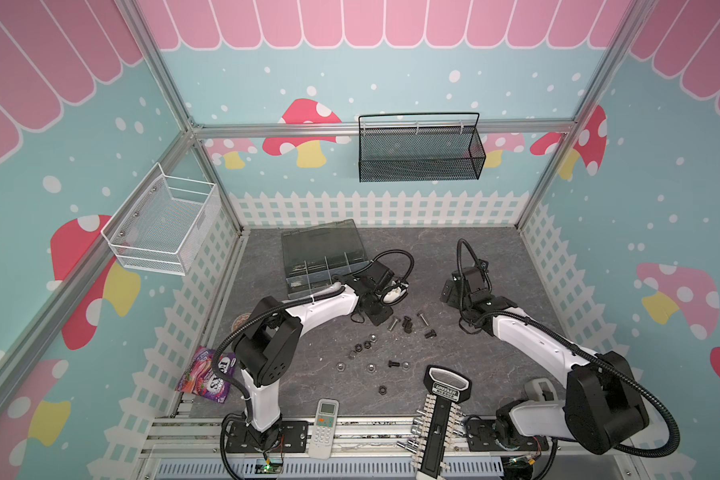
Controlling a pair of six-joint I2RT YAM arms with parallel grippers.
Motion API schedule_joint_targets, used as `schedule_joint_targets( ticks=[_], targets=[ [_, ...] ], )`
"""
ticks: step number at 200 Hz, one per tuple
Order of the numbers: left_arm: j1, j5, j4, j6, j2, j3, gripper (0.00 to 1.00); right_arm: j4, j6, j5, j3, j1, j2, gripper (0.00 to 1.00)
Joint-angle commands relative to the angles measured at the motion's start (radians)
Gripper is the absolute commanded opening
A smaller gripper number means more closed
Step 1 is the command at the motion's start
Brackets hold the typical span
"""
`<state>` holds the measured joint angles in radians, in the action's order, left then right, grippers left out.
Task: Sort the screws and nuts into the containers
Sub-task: 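Close the left gripper on the silver bolt and lift it, then carry the silver bolt into the box compartment and release it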
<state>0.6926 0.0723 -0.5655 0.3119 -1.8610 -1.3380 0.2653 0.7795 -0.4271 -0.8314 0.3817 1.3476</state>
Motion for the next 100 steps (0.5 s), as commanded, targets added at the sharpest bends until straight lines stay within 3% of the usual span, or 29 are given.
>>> schedule_joint_targets(
  ticks=[1, 100],
  targets=[
    [-0.046, -0.042, 0.022, 0.045, 0.04, -0.02, 0.03, 0.012, 0.018, -0.013, -0.019, 0.005, -0.009, 0.98],
    [-0.227, -0.099, 0.05, 0.071, 0.049, -0.027, 0.04, 0.011, 0.021, -0.007, -0.017, 0.006, -0.001, 0.98]
  ],
)
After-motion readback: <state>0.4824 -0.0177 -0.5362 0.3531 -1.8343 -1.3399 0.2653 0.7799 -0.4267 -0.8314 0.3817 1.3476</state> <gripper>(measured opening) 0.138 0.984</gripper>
